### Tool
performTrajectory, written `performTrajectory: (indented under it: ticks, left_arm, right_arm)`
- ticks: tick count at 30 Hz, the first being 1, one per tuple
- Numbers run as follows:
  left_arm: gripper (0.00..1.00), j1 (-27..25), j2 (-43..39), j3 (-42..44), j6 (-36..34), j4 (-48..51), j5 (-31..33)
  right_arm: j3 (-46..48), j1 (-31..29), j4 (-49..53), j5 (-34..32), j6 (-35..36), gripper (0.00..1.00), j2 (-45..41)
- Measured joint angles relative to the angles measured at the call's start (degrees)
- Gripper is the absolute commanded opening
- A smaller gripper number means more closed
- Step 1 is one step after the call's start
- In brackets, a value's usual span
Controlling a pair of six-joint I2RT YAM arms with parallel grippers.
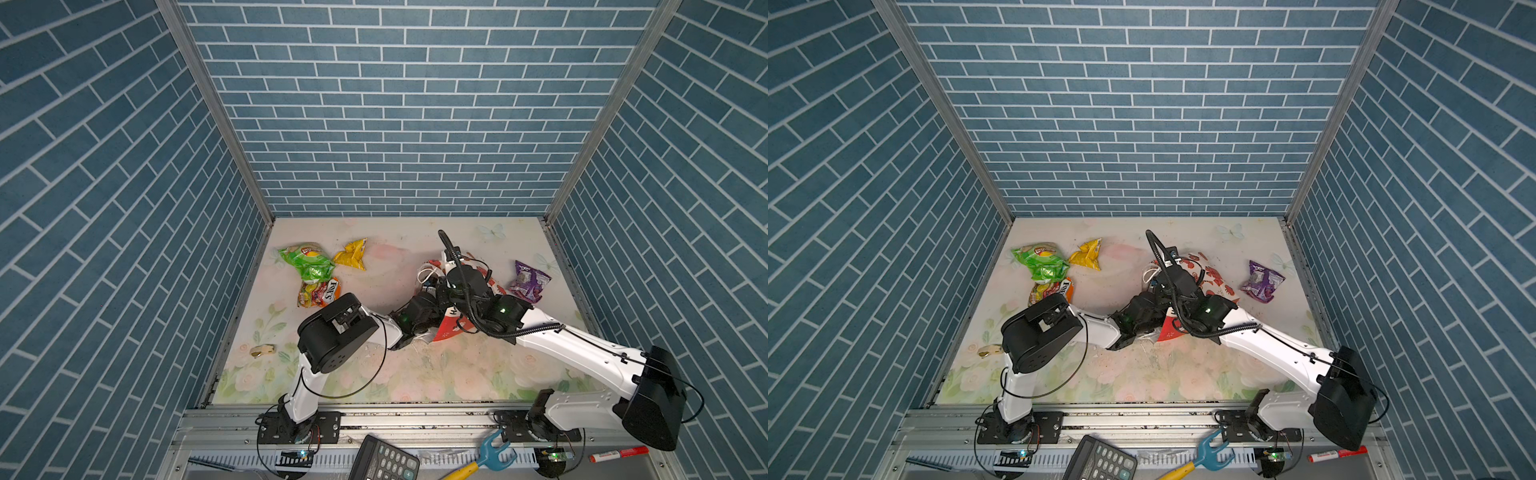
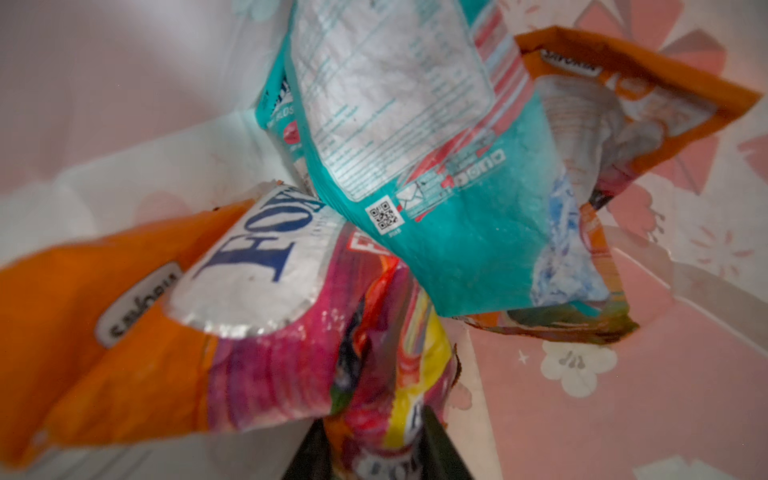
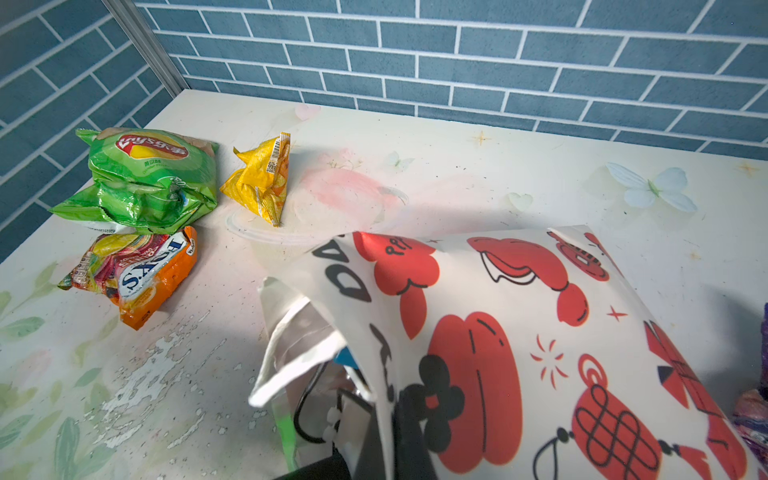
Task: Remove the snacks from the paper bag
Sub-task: 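Draw the grasped Fox's packet back toward the bag mouth with the left gripper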
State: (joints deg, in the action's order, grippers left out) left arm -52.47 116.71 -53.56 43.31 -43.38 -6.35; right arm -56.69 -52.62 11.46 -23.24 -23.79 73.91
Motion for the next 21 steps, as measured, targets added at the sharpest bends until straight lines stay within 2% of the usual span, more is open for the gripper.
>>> performTrajectory:
  ticks: [2, 4, 11, 21]
  left_arm:
    - [0.06, 0.1, 0.0, 0.0, 0.0, -0.3, -0.3]
    - [0.00, 0.2, 0.0, 0.0, -0.1, -0.6, -0.4]
    - [0.00, 0.7, -1.3, 1.5, -0.4, -1.0, -0.3]
    - [0.00, 1.3, -7.3, 4.9, -1.8, 1.1, 0.8]
  right_arm:
    - [0.1, 0.0, 0.1, -0.1, 0.0, 0.00, 0.0]
    - [0.2, 0.0, 0.1, -0.2, 0.0, 0.00, 0.0]
    - [0.3, -0.1, 0.5, -0.7, 0.0, 0.00, -0.7]
    - [0.3, -0.2, 0.5, -2.2, 0.0, 0.00, -1.2]
